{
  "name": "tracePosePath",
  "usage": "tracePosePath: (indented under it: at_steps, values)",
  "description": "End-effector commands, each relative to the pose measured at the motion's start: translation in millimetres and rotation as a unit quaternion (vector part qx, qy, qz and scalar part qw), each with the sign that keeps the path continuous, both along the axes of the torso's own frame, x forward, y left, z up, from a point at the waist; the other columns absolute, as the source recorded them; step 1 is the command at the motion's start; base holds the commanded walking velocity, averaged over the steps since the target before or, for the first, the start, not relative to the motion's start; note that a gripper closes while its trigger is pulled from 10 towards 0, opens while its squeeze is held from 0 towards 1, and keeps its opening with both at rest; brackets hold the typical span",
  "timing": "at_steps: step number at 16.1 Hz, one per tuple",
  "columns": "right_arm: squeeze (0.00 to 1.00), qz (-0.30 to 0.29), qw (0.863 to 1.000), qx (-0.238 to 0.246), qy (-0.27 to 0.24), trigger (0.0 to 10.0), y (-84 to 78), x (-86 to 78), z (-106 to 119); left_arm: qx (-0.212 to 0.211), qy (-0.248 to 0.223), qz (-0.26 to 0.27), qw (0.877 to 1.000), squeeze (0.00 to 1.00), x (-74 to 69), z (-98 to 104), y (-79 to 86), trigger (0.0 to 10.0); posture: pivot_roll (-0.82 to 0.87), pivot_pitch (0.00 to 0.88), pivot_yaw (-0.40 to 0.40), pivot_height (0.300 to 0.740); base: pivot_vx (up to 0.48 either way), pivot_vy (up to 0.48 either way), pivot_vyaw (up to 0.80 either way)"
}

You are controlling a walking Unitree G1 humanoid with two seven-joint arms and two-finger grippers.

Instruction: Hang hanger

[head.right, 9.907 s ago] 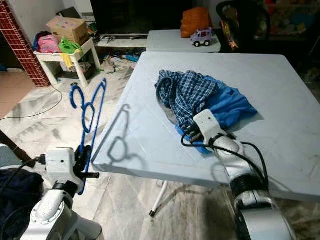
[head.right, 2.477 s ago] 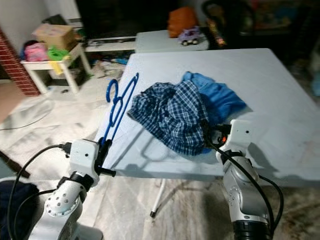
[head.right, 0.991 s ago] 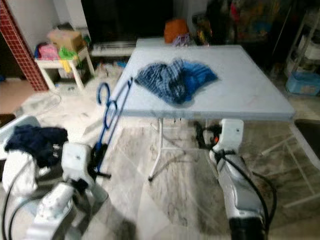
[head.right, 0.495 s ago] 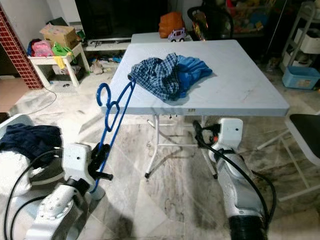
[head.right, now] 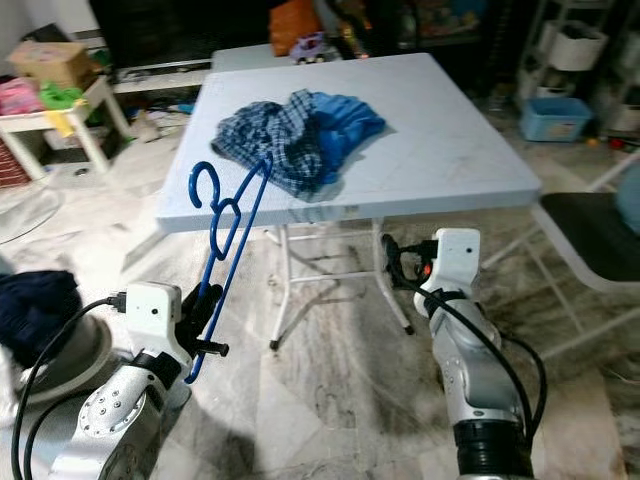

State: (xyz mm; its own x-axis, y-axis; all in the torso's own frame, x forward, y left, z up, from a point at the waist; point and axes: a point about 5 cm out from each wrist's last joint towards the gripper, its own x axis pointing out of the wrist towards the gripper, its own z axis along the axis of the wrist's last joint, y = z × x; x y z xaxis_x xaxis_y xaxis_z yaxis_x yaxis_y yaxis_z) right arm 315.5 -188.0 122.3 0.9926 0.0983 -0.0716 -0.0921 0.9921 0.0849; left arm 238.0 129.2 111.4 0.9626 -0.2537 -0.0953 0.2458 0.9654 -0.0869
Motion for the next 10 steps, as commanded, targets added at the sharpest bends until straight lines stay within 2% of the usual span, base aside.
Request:
tracePosePath:
  at_steps: [1,4,10]
  values:
    - [0.0,0.001,1.0,0.0,-0.001,10.0,3.2,-0.3,0.9,0.001,0.008,0.0,1.0,0.0,0.6,-1.2,1.1,10.0,-0.06,0.0,0.057,0.74,0.0,0.0,-0.8]
    - [0.0,-0.001,1.0,-0.002,0.0,10.0,2.1,1.3,0.8,0.006,0.043,0.001,0.999,0.0,-0.7,-8.9,-5.8,10.0,-0.06,0.0,0.053,0.74,0.0,0.0,-0.8]
    - [0.0,-0.005,1.0,-0.001,0.001,10.0,2.8,2.1,0.2,-0.009,0.044,-0.009,0.999,0.0,-1.0,-8.1,-4.7,10.0,-0.06,0.0,0.056,0.74,0.0,0.0,-0.8]
